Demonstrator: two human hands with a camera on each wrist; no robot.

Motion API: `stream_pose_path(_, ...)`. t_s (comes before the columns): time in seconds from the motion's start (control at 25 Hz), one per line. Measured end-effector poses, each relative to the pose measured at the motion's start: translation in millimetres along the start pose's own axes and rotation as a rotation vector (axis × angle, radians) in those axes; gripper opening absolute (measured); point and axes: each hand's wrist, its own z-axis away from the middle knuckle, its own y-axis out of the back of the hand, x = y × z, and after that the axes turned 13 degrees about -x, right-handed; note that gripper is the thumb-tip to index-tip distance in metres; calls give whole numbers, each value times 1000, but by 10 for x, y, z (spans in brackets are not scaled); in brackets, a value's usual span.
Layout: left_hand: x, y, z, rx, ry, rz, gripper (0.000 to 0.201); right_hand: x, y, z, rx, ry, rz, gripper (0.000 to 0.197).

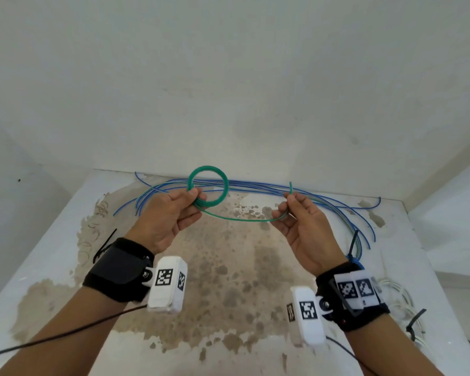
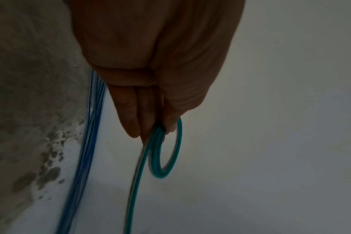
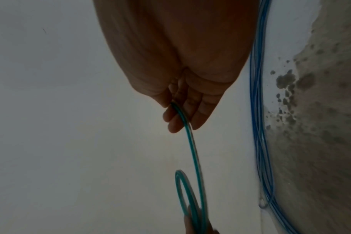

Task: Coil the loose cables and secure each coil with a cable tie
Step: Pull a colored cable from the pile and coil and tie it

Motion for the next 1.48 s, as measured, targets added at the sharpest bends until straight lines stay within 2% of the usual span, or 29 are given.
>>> stream_pose_path(0.2,12,-73,141,-135,88,-264,20,-132,50,-282,25,-12,130,16)
stream_pose_path(0.44,39,-165,229,-242,165,-419,19,-131,-17,-369,-15,-21,254,18)
stream_pose_path(0.64,77,-218,228,-392,257,-625,18,-98,-144,-298,-124,-76,413,11)
stream_pose_path(0.88,156,-226,158,-539,342,-804,18,-4,-273,-135,-312,-161,739,11)
stream_pose_path(1.0,171,-190,127,-563,330,-880,17,28,-266,-87,-346,-238,735,13)
stream_pose_path(1.24,75,-154,122,-471,230,-715,19,29,-209,-67,-364,-309,738,11)
stream_pose_path(1.48,44,-150,163,-457,320,-708,17,96,-197,-30,-378,-311,772,11)
